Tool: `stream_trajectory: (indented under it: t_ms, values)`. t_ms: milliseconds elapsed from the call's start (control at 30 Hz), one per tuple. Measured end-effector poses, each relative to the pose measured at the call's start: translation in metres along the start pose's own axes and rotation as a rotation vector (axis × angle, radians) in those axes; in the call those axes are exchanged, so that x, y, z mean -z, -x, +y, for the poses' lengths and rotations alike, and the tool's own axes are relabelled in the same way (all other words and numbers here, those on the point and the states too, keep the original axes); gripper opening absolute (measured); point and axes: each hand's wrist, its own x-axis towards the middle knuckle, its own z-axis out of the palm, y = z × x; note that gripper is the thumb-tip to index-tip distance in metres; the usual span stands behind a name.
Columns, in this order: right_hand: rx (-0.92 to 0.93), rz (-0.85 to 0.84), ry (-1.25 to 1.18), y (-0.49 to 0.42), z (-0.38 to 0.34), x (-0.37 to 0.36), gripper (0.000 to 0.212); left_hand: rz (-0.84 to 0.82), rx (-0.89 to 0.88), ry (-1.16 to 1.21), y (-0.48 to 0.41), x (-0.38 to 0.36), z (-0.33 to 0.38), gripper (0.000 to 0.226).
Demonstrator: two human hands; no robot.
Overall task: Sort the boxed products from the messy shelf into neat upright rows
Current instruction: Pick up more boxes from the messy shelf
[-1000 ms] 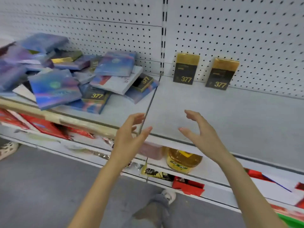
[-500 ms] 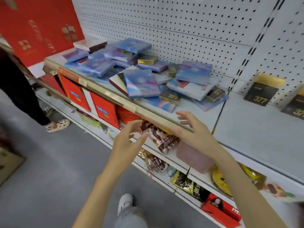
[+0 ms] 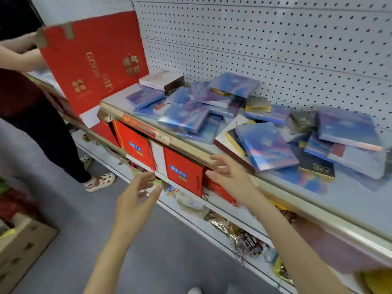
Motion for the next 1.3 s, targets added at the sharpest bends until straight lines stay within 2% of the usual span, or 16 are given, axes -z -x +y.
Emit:
stream_trajectory:
  t_ms: [167,300,400,500,667,733,800,900,1000,1100,1200,1300]
  values:
    - [-0.118,0.108,-0.071,-0.052,-0.003,-0.020,0.023,-0.016,0.081,0.059,-0.023,0.003,-0.036,0.030]
    - [-0.140,0.225,-0.076,-0.103,0.001,-0.035,0.032,-0.051,0.093,0.056,-0.056,0.001,-0.057,0.032]
    - [-0.121,0.314,-0.061,-0.151,0.004,-0.041,0.039,-0.068,0.076,0.020,-0.102,0.000,-0.063,0.031]
    - [-0.090,0.371,-0.055,-0.200,0.018,-0.043,0.036,-0.036,0.025,-0.010,-0.162,-0.006,-0.065,0.028]
    - [-0.168,0.523,-0.161,-0.255,0.039,-0.044,0.044,-0.015,-0.004,-0.085,-0.265,-0.029,-0.055,0.027]
    - [-0.177,0.541,-0.270,-0.264,0.045,-0.049,0.044,-0.075,0.030,-0.138,-0.299,-0.040,-0.052,0.040]
    - [-0.237,0.518,-0.353,-0.269,0.045,-0.052,0.050,-0.210,0.122,-0.148,-0.326,-0.052,-0.053,0.054]
    - [-0.253,0.540,-0.449,-0.263,0.042,-0.049,0.045,-0.346,0.197,-0.165,-0.342,-0.064,-0.057,0.055]
    - [-0.198,0.603,-0.469,-0.257,0.026,-0.036,0.039,-0.365,0.319,0.109,-0.348,-0.064,-0.059,0.039]
    - [-0.139,0.528,-0.528,-0.263,0.002,-0.033,0.037,-0.380,0.397,0.304,-0.365,-0.051,-0.059,0.027]
    - [-0.128,0.527,-0.591,-0.289,-0.021,-0.052,0.032,-0.399,0.395,0.472,-0.399,-0.030,-0.059,0.032]
    - [-0.149,0.643,-0.786,-0.323,-0.038,-0.087,0.034,-0.371,0.445,0.702,-0.436,-0.008,-0.064,0.033]
